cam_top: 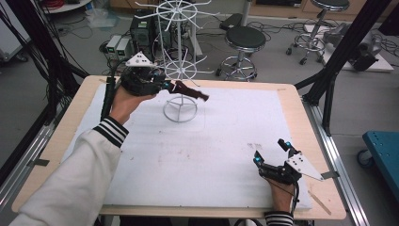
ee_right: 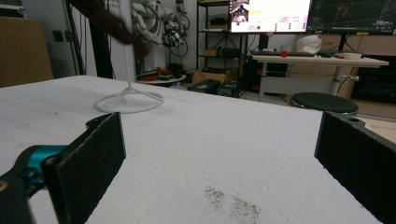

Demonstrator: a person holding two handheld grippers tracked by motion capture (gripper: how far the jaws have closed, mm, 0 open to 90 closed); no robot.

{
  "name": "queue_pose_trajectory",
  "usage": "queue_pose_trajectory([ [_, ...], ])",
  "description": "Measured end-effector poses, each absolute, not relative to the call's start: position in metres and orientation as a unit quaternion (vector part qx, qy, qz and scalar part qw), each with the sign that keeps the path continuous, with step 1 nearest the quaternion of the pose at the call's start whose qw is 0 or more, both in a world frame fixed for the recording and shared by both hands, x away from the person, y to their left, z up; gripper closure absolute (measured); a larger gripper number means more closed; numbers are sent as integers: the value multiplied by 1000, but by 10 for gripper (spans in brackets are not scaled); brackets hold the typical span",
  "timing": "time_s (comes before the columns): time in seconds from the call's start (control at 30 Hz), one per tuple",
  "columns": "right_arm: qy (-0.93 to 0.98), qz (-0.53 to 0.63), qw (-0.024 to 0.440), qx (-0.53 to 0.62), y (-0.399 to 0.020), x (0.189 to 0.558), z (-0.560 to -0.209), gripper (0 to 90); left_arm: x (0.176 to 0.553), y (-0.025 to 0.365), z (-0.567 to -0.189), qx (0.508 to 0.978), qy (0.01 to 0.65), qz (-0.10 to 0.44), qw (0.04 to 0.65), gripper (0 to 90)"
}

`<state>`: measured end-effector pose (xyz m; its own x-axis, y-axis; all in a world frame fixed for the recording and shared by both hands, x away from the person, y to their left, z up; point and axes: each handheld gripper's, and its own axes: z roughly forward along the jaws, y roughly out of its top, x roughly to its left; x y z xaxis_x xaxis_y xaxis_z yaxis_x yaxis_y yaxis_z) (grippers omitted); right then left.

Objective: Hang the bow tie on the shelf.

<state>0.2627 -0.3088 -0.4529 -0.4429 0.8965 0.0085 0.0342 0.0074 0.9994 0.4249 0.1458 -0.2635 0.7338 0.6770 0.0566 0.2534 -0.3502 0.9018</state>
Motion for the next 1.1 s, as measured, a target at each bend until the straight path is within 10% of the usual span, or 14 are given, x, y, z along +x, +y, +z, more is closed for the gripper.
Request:
queue_pose_trajectory([
  [0.23, 609, 592, 365, 382, -309, 263, -453, 12, 425, 147, -262, 782, 308, 217, 496, 512],
  [0.53, 608, 592, 368, 380, -310, 263, -453, 11, 417, 160, -263, 765, 290, 223, 530, 90],
  [1.1, 605, 596, 366, 381, -310, 262, -453, 12, 367, 223, -266, 728, 240, 271, 582, 17],
])
